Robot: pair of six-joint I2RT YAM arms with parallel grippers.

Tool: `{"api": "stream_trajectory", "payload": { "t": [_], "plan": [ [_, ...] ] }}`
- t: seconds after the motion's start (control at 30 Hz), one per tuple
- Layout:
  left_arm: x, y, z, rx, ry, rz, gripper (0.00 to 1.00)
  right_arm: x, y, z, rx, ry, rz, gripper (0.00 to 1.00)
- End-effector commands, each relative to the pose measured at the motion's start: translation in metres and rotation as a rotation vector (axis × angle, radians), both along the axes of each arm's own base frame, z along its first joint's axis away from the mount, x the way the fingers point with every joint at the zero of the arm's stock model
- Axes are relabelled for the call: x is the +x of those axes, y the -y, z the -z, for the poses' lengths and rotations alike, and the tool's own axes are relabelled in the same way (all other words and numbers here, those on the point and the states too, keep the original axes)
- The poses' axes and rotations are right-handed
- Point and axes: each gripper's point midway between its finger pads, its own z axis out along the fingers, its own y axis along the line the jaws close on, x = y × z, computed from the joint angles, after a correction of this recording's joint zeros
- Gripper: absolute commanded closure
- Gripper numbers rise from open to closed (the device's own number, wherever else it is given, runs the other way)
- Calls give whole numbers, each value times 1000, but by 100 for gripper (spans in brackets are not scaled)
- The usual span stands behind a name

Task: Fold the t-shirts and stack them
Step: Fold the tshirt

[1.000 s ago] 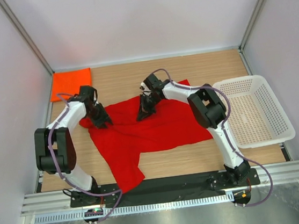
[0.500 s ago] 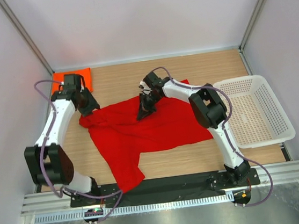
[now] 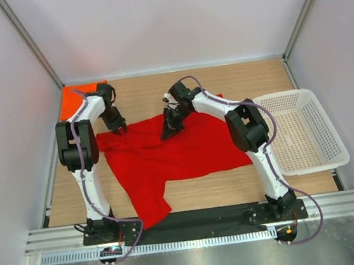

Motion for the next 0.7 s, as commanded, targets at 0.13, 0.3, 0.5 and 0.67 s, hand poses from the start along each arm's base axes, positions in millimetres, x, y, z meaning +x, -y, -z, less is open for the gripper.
{"api": "stream_trajectory", "payload": {
  "t": [0.13,0.3,0.5,0.67],
  "plan": [
    [32,31,10,-2,40,87,71,-3,4,-25,5,67,-14,88],
    [63,54,24,-51,67,107,71,18,8,-20,-13,97,24,88],
    [109,78,23,-105,127,151,71,31,8,-19,-21,90,32,87],
    [140,95,-6,-160,236,160,66,45,19,-29,-43,122,67,75]
  ]
}}
